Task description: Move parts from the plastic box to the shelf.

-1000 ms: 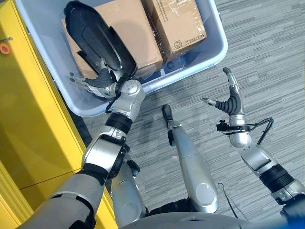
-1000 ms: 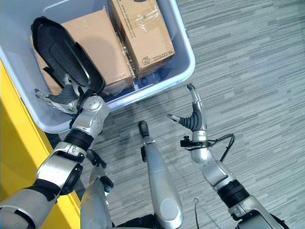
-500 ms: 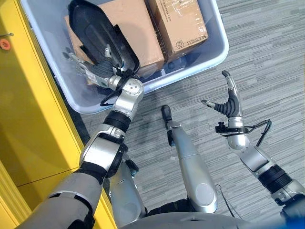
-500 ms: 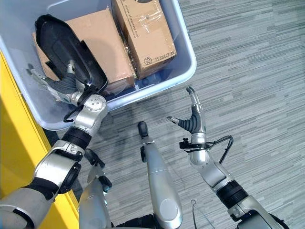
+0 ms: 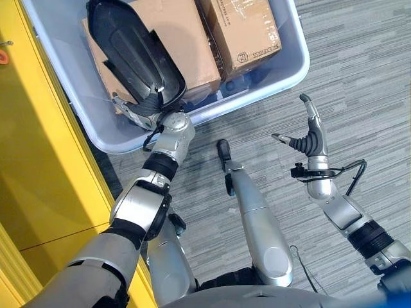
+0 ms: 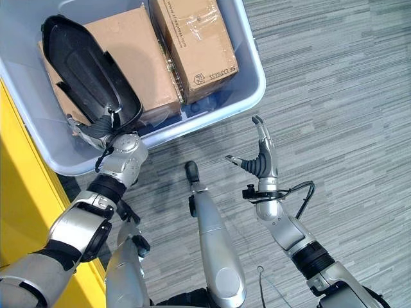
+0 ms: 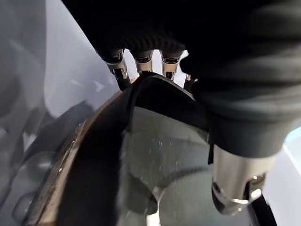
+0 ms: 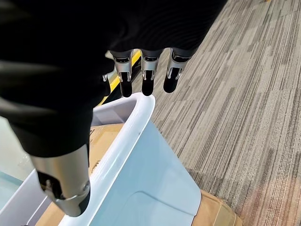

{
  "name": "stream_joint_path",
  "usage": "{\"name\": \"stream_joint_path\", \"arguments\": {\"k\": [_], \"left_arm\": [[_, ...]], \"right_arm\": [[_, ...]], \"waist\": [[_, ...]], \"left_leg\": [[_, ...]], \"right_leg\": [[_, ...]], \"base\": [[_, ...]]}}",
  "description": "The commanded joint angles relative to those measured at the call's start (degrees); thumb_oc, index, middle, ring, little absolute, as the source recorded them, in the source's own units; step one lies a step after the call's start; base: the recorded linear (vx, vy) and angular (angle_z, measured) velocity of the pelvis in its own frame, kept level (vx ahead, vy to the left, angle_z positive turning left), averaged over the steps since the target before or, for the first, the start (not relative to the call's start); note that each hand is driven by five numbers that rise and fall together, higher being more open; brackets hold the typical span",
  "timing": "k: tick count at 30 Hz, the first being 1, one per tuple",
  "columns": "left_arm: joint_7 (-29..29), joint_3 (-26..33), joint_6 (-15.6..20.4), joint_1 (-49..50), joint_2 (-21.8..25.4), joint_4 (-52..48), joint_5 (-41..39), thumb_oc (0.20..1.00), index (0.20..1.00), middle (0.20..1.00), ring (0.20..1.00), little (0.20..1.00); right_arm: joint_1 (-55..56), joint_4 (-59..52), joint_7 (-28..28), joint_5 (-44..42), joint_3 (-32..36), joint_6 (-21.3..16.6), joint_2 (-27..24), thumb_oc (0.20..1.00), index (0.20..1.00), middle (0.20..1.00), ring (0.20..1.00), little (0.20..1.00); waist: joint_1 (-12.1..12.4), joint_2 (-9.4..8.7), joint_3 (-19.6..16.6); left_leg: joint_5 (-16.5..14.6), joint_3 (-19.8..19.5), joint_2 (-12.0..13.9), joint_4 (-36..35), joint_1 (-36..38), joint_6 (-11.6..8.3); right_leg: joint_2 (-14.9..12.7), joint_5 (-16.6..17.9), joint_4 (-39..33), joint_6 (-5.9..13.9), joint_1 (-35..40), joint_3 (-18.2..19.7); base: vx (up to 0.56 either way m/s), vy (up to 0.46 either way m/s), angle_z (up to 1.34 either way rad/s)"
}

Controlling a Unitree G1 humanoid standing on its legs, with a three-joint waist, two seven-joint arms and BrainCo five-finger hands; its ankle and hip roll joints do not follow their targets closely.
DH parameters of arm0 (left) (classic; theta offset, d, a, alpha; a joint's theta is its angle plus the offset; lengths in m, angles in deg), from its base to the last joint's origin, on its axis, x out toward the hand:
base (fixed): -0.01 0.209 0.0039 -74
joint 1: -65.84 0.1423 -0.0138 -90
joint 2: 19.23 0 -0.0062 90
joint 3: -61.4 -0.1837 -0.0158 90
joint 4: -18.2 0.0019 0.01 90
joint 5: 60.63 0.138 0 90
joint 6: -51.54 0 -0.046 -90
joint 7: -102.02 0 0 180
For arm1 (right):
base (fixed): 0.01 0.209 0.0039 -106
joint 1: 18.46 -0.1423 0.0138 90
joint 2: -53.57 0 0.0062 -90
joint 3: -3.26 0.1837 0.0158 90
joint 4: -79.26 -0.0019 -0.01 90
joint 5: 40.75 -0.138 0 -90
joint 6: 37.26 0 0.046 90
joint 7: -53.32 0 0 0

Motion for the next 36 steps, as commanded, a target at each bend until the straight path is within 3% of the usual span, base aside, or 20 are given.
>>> {"name": "stream_joint_path", "arguments": {"k": [1, 3, 8, 12, 16, 19, 20, 21, 26, 36], "left_arm": [[-4.53, 3.48, 2.40, 1.18, -0.63, 6.04, -6.55, 1.000, 1.000, 1.000, 1.000, 1.000], [-5.48, 3.52, 2.25, 0.61, -0.26, 6.87, -6.94, 1.000, 1.000, 1.000, 1.000, 1.000], [-0.40, 2.76, -0.10, -0.02, 0.38, 7.06, -2.47, 1.000, 1.000, 1.000, 1.000, 1.000], [9.19, 0.06, -6.12, 0.08, 0.36, 4.72, 6.52, 1.000, 1.000, 1.000, 1.000, 1.000], [14.11, -2.10, -10.87, 0.04, 0.28, 3.91, 10.28, 1.000, 1.000, 1.000, 1.000, 1.000], [15.59, -2.75, -11.86, 0.12, 0.41, 4.17, 12.01, 1.000, 1.000, 1.000, 1.000, 1.000], [17.36, -4.34, -13.61, -0.49, 1.34, 4.60, 19.87, 1.000, 1.000, 1.000, 1.000, 1.000], [18.70, -5.57, -14.74, -1.21, 1.98, 4.36, 20.94, 1.000, 1.000, 1.000, 1.000, 1.000], [19.84, -5.87, -14.97, -1.80, 1.85, 5.34, 14.11, 1.000, 1.000, 1.000, 1.000, 1.000], [28.89, -7.42, -18.06, -2.50, 2.54, 8.31, 14.80, 1.000, 1.000, 1.000, 1.000, 1.000]], "right_arm": [[-0.71, -0.14, -0.31, -0.89, 0.74, -1.19, 1.46, 1.000, 1.000, 1.000, 1.000, 1.000], [-1.23, -0.13, -0.45, -1.10, 0.47, -0.78, 1.22, 1.000, 1.000, 1.000, 1.000, 1.000], [-1.55, -0.53, -1.06, -1.07, 0.24, -0.02, 0.86, 1.000, 1.000, 1.000, 1.000, 1.000], [-1.53, -0.91, -1.02, -1.52, 0.74, 0.82, 0.65, 1.000, 1.000, 1.000, 1.000, 1.000], [-1.73, -0.95, -0.59, -1.47, 1.00, 0.96, 0.53, 1.000, 1.000, 1.000, 1.000, 1.000], [-1.90, -1.17, -0.18, -1.31, 1.31, 1.28, 0.54, 1.000, 1.000, 1.000, 1.000, 1.000], [-2.16, -1.56, 0.22, -1.45, 1.49, 1.74, 0.30, 1.000, 1.000, 1.000, 1.000, 1.000], [-2.18, -1.65, 0.57, -1.67, 1.62, 1.89, 0.07, 1.000, 1.000, 1.000, 1.000, 1.000], [-2.47, -1.07, 0.87, -1.37, 1.51, 1.65, -0.28, 1.000, 1.000, 1.000, 1.000, 1.000], [-3.07, -2.03, 2.64, -1.77, 2.70, 2.92, -1.04, 1.000, 1.000, 1.000, 1.000, 1.000]], "waist": [[-0.66, -4.39, -1.43], [-0.76, -4.50, -1.43], [-0.90, -4.71, -1.43], [-0.80, -4.67, -1.43], [-0.84, -4.67, -1.43], [-0.92, -4.66, -1.43], [-1.17, -4.69, -1.43], [-1.32, -4.71, -1.43], [-1.59, -4.26, -1.43], [-2.25, -4.05, -1.43]], "left_leg": [[-4.17, -4.48, 3.40, 4.35, -3.91, -3.10], [-4.11, -4.36, 3.42, 4.34, -4.01, -3.22], [-4.12, -4.22, 3.39, 4.54, -4.58, -3.14], [-4.31, -4.25, 3.01, 4.95, -5.18, -2.79], [-4.53, -4.31, 2.81, 5.43, -5.65, -2.61], [-4.55, -4.19, 2.72, 5.36, -5.62, -2.55], [-4.70, -3.87, 2.61, 5.41, -5.66, -2.43], [-4.80, -3.75, 2.55, 5.52, -5.70, -2.36], [-4.99, -3.54, 2.38, 5.77, -5.72, -2.28], [-5.21, -3.02, 1.87, 6.16, -6.21, -2.20]], "right_leg": [[-1.06, -2.84, -4.98, 2.74, 5.65, -5.99], [-1.11, -2.84, -4.83, 2.72, 5.43, -6.00], [-1.16, -2.90, -4.47, 2.61, 4.84, -5.92], [-1.09, -2.76, -4.24, 2.48, 4.31, -5.83], [-1.01, -2.70, -4.20, 2.44, 4.06, -5.70], [-1.05, -2.59, -4.18, 2.48, 3.96, -5.66], [-1.06, -2.62, -3.88, 2.49, 3.65, -5.51], [-1.06, -2.67, -3.60, 2.49, 3.41, -5.35], [-1.09, -2.75, -3.47, 2.49, 3.21, -4.97], [-1.37, -2.65, -2.76, 2.68, 2.07, -4.55]], "base": [[0.00, 0.000, 0.00], [0.00, 0.000, 0.00], [0.00, 0.000, 0.00], [0.00, 0.000, 0.00], [0.00, 0.001, 0.01], [0.00, 0.008, 0.02], [0.00, 0.025, 0.04], [0.00, 0.033, 0.04], [0.00, 0.014, 0.00], [0.00, 0.000, 0.00]]}}
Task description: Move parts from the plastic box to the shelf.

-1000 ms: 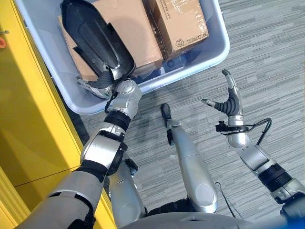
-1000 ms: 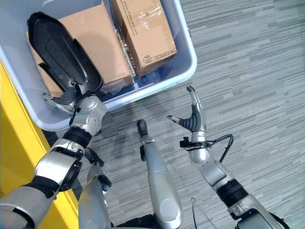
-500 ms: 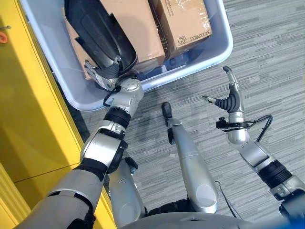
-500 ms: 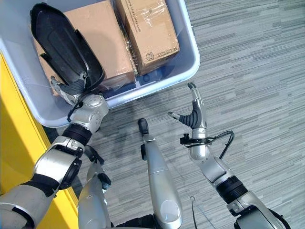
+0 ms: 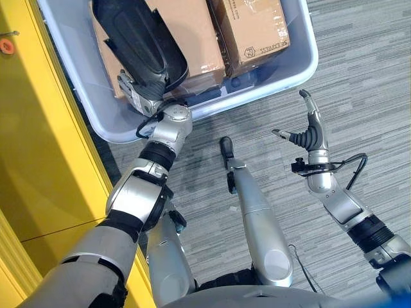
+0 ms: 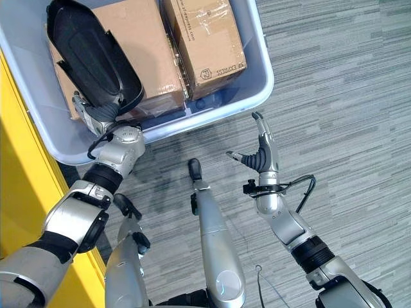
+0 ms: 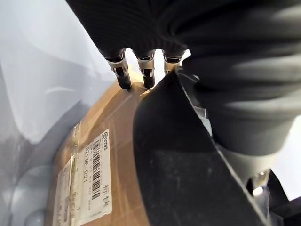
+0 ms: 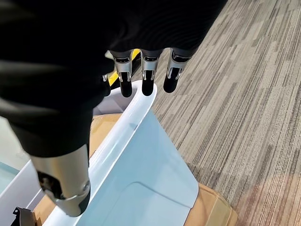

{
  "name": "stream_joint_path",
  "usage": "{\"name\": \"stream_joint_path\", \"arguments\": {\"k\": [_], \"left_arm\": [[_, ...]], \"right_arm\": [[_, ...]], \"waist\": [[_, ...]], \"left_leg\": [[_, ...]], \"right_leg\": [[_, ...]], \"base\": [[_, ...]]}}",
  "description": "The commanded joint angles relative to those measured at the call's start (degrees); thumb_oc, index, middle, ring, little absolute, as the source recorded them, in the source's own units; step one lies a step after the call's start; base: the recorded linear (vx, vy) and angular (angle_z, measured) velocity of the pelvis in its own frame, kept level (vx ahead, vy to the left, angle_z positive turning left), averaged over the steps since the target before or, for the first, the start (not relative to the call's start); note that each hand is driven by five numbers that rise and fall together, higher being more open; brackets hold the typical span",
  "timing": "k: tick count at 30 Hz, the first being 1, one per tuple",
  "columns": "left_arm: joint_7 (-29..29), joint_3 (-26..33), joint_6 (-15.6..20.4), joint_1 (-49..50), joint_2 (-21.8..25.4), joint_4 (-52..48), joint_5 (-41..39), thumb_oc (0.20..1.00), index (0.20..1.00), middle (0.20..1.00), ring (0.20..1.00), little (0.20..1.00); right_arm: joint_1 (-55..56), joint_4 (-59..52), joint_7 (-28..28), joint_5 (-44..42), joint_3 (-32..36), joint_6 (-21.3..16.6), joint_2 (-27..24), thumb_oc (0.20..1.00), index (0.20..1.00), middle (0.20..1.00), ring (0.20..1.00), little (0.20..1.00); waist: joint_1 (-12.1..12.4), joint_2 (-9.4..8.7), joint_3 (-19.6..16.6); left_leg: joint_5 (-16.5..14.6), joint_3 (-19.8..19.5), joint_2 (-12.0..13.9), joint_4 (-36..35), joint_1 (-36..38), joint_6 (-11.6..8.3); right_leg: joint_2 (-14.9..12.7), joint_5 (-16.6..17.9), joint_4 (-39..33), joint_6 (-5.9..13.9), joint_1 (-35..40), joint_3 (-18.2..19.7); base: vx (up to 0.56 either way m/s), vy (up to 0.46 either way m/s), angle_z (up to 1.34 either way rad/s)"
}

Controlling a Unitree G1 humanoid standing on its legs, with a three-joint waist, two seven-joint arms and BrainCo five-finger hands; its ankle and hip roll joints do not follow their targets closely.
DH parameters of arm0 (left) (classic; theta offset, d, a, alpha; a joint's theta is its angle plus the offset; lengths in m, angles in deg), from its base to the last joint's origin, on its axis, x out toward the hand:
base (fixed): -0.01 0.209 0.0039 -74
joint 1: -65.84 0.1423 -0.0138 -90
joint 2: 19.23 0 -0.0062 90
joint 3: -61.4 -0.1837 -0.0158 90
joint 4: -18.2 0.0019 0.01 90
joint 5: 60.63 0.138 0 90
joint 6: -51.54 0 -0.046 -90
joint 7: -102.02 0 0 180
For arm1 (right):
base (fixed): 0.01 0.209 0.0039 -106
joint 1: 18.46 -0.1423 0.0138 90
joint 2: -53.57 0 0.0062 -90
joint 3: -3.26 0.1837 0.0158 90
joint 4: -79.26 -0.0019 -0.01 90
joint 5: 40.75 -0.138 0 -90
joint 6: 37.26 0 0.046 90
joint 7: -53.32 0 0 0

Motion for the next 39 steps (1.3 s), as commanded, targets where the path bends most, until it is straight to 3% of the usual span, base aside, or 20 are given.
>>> {"name": "stream_joint_path", "arguments": {"k": [1, 7, 15, 16, 17, 20, 28, 39], "left_arm": [[17.78, -4.86, -1.73, 1.48, -0.09, 7.67, 1.38, 1.000, 1.000, 1.000, 1.000, 1.000], [20.66, -4.08, 0.57, 1.99, -0.28, 8.66, -5.23, 1.000, 1.000, 1.000, 1.000, 1.000], [21.30, -3.31, -0.20, 1.93, -0.17, 9.10, -7.20, 1.000, 1.000, 1.000, 1.000, 1.000], [22.76, -3.22, -0.33, 1.97, -0.10, 9.20, -8.06, 0.856, 0.856, 0.856, 0.856, 0.856], [23.27, -3.04, -0.42, 2.11, -0.17, 9.27, -8.53, 0.200, 0.200, 0.200, 0.200, 0.200], [22.94, -2.60, -0.27, 2.59, -0.39, 9.59, -11.07, 0.200, 0.200, 0.200, 0.200, 0.200], [28.44, -2.12, -0.07, 3.82, -1.11, 9.79, -14.33, 0.200, 0.200, 0.200, 0.200, 0.200], [28.52, -1.23, 0.80, 4.44, -2.16, 9.86, -18.65, 0.200, 0.200, 0.200, 0.200, 0.200]], "right_arm": [[-0.84, -2.10, 0.47, -1.05, 2.07, -0.64, -0.95, 1.000, 1.000, 1.000, 1.000, 1.000], [-1.37, -2.39, 1.12, -0.57, 2.16, -0.16, -1.33, 1.000, 1.000, 1.000, 1.000, 1.000], [-1.18, -3.06, 1.58, -0.84, 2.93, 0.54, -1.85, 1.000, 1.000, 1.000, 1.000, 1.000], [-1.11, -3.08, 1.58, -0.86, 2.97, 0.49, -1.86, 1.000, 1.000, 1.000, 1.000, 1.000], [-1.06, -3.23, 1.66, -0.76, 3.08, 0.51, -1.89, 1.000, 1.000, 1.000, 1.000, 1.000], [-0.99, -3.47, 1.90, -0.62, 3.23, 0.60, -2.00, 1.000, 1.000, 1.000, 1.000, 1.000], [-0.70, -3.23, -0.53, -1.79, 4.23, 0.96, -2.16, 1.000, 1.000, 1.000, 1.000, 1.000], [-0.35, -4.89, 0.11, 0.72, 5.92, 1.99, -3.39, 1.000, 1.000, 1.000, 1.000, 1.000]], "waist": [[-3.09, -3.10, -0.40], [-3.23, -2.79, -0.40], [-3.50, -2.83, -0.40], [-3.50, -2.85, -0.40], [-3.52, -2.87, -0.40], [-3.57, -2.86, -0.40], [-3.77, -2.83, -0.40], [-4.46, -3.23, -0.40]], "left_leg": [[-4.83, -3.21, 3.72, 5.19, -3.49, -2.73], [-4.84, -2.82, 3.62, 5.27, -3.60, -2.74], [-4.93, -2.61, 3.50, 5.53, -3.77, -2.80], [-4.96, -2.59, 3.50, 5.57, -3.81, -2.80], [-4.93, -2.55, 3.52, 5.59, -3.87, -2.82], [-4.98, -2.57, 3.52, 5.73, -3.96, -2.81], [-4.99, -2.30, 3.61, 5.75, -4.23, -2.83], [-4.85, -1.90, 3.67, 5.68, -4.50, -2.86]], "right_leg": [[0.36, -2.27, -3.73, 2.58, 5.36, -5.67], [0.22, -2.48, -3.44, 2.50, 5.01, -5.52], [0.14, -2.56, -3.03, 2.51, 4.58, -5.41], [0.13, -2.56, -2.96, 2.54, 4.52, -5.47], [0.13, -2.51, -2.98, 2.53, 4.44, -5.48], [0.13, -2.57, -3.03, 2.48, 4.44, -5.43], [0.00, -2.57, -2.81, 2.48, 3.99, -5.27], [0.11, -2.25, -3.15, 2.53, 3.57, -5.01]], "base": [[0.00, 0.000, 0.00], [0.00, 0.000, 0.00], [0.01, -0.003, -0.03], [0.00, 0.000, 0.00], [0.00, 0.000, 0.00], [0.00, 0.000, 0.00], [0.00, 0.000, 0.00], [0.00, -0.007, -0.04]]}}
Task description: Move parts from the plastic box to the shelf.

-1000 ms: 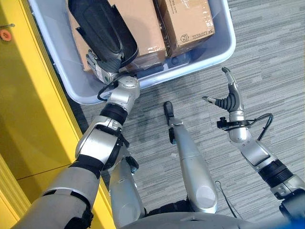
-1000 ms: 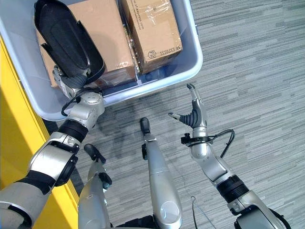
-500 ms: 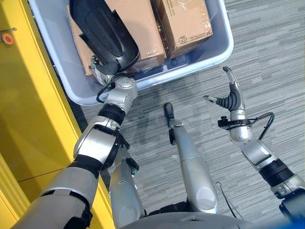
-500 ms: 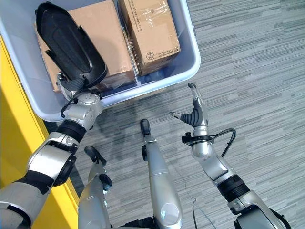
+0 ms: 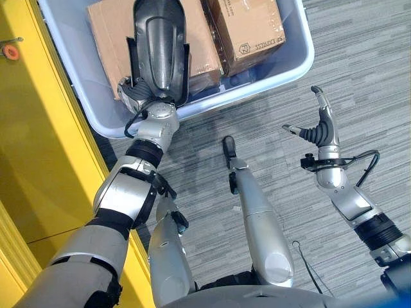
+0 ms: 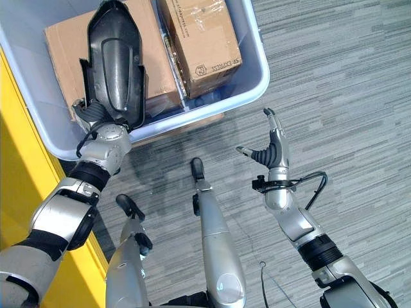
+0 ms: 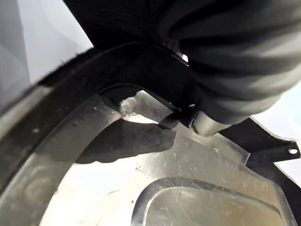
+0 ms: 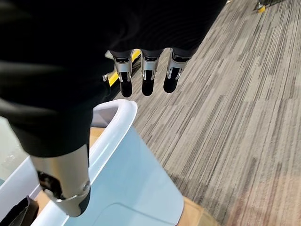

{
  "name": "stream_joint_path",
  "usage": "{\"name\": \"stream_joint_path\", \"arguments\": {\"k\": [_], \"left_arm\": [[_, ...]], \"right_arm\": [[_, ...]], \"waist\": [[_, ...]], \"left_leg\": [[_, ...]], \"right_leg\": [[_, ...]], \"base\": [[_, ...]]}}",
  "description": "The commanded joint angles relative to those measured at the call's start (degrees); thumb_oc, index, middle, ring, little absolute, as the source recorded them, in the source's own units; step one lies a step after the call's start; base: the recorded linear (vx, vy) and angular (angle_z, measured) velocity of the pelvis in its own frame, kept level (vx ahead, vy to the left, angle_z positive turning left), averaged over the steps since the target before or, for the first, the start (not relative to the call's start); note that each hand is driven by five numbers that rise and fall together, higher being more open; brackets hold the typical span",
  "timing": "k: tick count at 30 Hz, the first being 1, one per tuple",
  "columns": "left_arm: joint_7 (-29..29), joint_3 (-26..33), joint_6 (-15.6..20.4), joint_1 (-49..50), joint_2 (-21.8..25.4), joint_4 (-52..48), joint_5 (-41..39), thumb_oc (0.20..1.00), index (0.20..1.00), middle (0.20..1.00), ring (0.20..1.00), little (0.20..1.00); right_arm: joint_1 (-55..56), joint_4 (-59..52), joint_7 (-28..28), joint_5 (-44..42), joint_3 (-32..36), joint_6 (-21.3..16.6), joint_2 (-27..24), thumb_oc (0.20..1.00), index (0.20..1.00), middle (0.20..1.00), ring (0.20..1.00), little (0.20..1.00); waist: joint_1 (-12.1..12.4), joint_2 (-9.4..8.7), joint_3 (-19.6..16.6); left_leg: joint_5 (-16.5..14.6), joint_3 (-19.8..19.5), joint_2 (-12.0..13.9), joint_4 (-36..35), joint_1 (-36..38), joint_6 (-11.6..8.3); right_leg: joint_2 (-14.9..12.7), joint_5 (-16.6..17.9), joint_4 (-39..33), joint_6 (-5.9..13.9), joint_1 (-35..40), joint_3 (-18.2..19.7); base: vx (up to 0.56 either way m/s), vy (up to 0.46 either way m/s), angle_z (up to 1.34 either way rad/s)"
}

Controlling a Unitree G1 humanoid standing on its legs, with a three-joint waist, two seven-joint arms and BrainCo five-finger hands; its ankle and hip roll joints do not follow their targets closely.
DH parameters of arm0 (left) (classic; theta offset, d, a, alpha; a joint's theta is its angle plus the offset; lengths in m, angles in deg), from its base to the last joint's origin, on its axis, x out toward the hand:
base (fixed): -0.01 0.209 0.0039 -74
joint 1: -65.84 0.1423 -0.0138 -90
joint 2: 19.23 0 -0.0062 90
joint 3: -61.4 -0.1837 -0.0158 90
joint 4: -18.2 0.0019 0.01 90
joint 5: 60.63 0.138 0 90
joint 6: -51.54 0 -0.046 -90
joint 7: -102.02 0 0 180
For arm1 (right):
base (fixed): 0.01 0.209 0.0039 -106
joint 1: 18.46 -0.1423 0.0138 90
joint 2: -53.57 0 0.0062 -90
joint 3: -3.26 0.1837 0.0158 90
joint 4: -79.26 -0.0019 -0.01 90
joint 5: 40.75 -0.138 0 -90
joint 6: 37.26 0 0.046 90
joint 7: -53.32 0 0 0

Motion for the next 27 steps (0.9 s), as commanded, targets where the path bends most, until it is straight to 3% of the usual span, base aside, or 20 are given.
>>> {"name": "stream_joint_path", "arguments": {"k": [1, 15, 19, 27], "left_arm": [[21.38, -0.60, -2.88, 4.34, -7.14, 6.42, -7.12, 0.200, 0.200, 0.200, 0.200, 0.200], [22.64, -1.57, -1.20, 4.57, -6.87, 5.76, -1.82, 0.200, 0.200, 0.200, 0.200, 0.200], [19.73, -2.63, 5.71, 5.66, -5.84, 0.21, 6.28, 0.200, 0.200, 0.200, 0.200, 0.200], [16.34, -0.56, 14.58, 11.00, -3.79, -12.66, 11.07, 0.200, 0.200, 0.200, 0.200, 0.200]], "right_arm": [[-0.49, -4.64, -1.24, 1.07, 2.03, -1.02, -1.29, 1.000, 1.000, 1.000, 1.000, 1.000], [0.19, -4.67, -1.21, 0.44, 1.62, -2.36, -1.06, 1.000, 1.000, 1.000, 1.000, 1.000], [1.87, -5.37, -0.97, 1.06, 2.00, -4.16, -0.96, 1.000, 1.000, 1.000, 1.000, 1.000], [5.39, -5.34, -1.16, 3.00, 3.22, -7.09, -0.47, 1.000, 1.000, 1.000, 1.000, 1.000]], "waist": [[-4.70, -3.24, 1.51], [-4.71, -3.12, 1.51], [-4.25, -2.54, 1.51], [-2.03, -0.52, 1.51]], "left_leg": [[-3.43, -3.26, 5.09, 5.75, -3.27, -3.27], [-3.57, -3.01, 5.06, 5.77, -2.63, -3.19], [-3.95, -2.89, 5.03, 5.43, -0.59, -2.89], [-5.03, -3.17, 5.25, 4.67, 5.59, -2.33]], "right_leg": [[1.53, -3.12, -1.71, 1.16, 5.91, -5.38], [1.62, -3.13, -1.76, 1.04, 6.35, -5.25], [1.55, -3.72, -1.46, 0.83, 7.85, -5.18], [0.86, -5.62, -1.13, 0.29, 13.50, -6.19]], "base": [[0.00, -0.007, -0.03], [0.00, 0.000, 0.00], [-0.02, 0.045, 0.02], [-0.01, 0.061, 0.00]]}}
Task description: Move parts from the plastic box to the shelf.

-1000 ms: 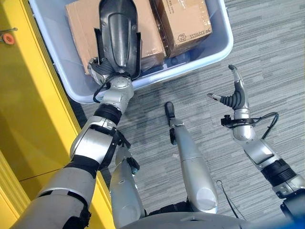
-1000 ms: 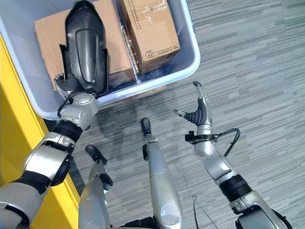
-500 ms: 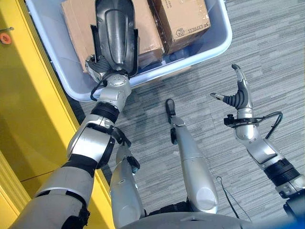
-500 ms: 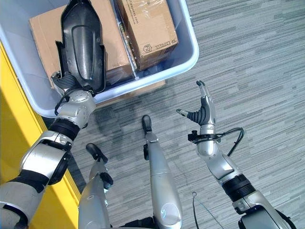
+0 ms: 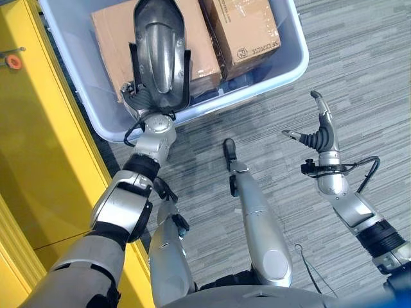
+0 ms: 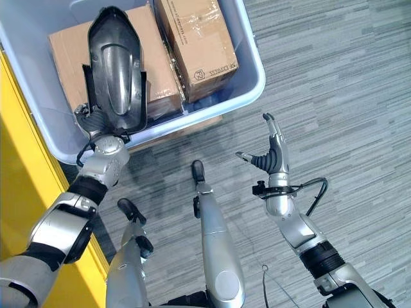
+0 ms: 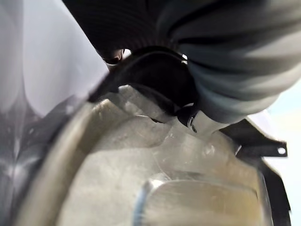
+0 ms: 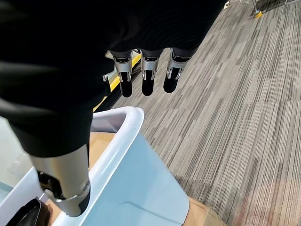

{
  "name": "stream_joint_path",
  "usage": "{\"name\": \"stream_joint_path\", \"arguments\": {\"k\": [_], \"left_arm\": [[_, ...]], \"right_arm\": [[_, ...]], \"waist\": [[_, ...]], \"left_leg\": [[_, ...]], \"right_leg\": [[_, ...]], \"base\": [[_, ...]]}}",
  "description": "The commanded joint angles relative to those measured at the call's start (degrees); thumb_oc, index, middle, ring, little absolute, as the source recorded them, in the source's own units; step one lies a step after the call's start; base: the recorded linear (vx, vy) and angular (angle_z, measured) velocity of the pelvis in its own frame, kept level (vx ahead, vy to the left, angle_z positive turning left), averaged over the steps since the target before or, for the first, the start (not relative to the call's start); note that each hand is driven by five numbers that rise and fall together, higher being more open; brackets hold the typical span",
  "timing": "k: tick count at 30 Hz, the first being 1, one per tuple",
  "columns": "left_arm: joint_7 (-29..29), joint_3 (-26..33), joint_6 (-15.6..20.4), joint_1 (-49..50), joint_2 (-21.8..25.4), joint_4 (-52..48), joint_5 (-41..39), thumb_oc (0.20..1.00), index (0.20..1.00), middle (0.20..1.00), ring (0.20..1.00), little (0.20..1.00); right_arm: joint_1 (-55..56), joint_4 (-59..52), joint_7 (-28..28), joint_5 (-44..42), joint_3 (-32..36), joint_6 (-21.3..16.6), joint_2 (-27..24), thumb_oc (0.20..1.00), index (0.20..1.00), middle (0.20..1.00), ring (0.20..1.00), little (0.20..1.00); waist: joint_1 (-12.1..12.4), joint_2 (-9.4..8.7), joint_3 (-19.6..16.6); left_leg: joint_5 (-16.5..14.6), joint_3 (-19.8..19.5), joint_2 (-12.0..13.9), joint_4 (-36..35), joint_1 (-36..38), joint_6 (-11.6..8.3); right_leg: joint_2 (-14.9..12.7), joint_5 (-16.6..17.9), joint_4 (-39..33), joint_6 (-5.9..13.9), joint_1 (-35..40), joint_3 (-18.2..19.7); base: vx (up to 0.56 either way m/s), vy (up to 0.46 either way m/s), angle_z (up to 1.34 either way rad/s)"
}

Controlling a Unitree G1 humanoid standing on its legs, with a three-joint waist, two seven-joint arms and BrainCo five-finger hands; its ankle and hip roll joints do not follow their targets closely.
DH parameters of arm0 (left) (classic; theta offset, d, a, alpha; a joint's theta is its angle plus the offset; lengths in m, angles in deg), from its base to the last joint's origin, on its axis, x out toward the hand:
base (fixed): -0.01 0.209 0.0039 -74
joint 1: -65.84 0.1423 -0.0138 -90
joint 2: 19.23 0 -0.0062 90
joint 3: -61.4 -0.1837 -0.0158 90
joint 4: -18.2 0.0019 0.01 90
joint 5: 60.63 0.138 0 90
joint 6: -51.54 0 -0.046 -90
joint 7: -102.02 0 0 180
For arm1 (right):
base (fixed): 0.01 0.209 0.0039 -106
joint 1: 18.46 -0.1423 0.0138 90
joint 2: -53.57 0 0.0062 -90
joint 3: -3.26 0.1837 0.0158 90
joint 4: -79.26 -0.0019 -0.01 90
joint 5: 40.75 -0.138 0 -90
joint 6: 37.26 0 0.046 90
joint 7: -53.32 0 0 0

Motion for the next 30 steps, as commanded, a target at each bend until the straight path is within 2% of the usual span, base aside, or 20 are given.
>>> {"name": "stream_joint_path", "arguments": {"k": [1, 6, 12, 22, 30], "left_arm": [[8.75, 0.24, 6.59, 0.02, -3.53, -6.32, 5.81, 0.200, 0.200, 0.200, 0.200, 0.200], [7.87, 3.27, 9.05, 2.34, -2.14, -12.71, 7.34, 0.200, 0.200, 0.200, 0.200, 0.200], [7.56, 5.74, 8.60, 4.00, 0.01, -20.22, 7.48, 0.200, 0.200, 0.200, 0.200, 0.200], [3.87, 7.54, 7.89, 7.48, 1.20, -25.46, 8.43, 0.200, 0.200, 0.200, 0.200, 0.200], [5.07, 8.99, 9.43, 11.34, 0.48, -28.28, 3.93, 0.200, 0.200, 0.200, 0.200, 0.200]], "right_arm": [[1.66, -3.61, -1.01, 2.11, 3.34, -4.26, -1.56, 1.000, 1.000, 1.000, 1.000, 1.000], [3.68, -4.72, -0.15, 3.37, 4.56, -5.04, -1.76, 1.000, 1.000, 1.000, 1.000, 1.000], [5.52, -4.82, 1.68, 4.33, 5.26, -6.18, -2.01, 1.000, 1.000, 1.000, 1.000, 1.000], [7.17, -4.05, 4.66, 6.64, 4.33, -8.50, -1.67, 1.000, 1.000, 1.000, 1.000, 1.000], [8.05, -3.48, 5.66, 7.51, 3.77, -9.51, -1.36, 1.000, 1.000, 1.000, 1.000, 1.000]], "waist": [[-1.16, -0.08, 1.26], [-0.37, 0.77, 1.26], [0.25, 1.46, 1.22], [1.17, 2.53, -3.01], [2.18, 3.15, -4.30]], "left_leg": [[-5.18, -3.01, 6.02, 4.84, 1.65, -2.87], [-5.34, -2.98, 6.40, 4.66, 5.68, -2.70], [-5.00, -3.10, 7.11, 4.99, 10.35, -2.52], [-3.90, -3.74, 7.71, 4.66, 14.06, -2.59], [-3.95, -4.41, 7.59, 5.54, 15.39, -2.26]], "right_leg": [[1.78, -7.23, 0.54, -0.36, 8.64, -5.69], [1.67, -8.46, 0.19, -0.71, 12.96, -6.39], [1.62, -10.13, 0.71, -1.34, 18.62, -6.67], [1.05, -11.83, -0.11, -2.08, 24.72, -7.29], [0.77, -12.45, -0.96, -2.36, 28.63, -7.78]], "base": [[0.00, 0.062, -0.03], [0.00, 0.076, 0.01], [0.03, 0.080, -0.02], [0.05, 0.053, 0.00], [0.03, 0.029, 0.05]]}}
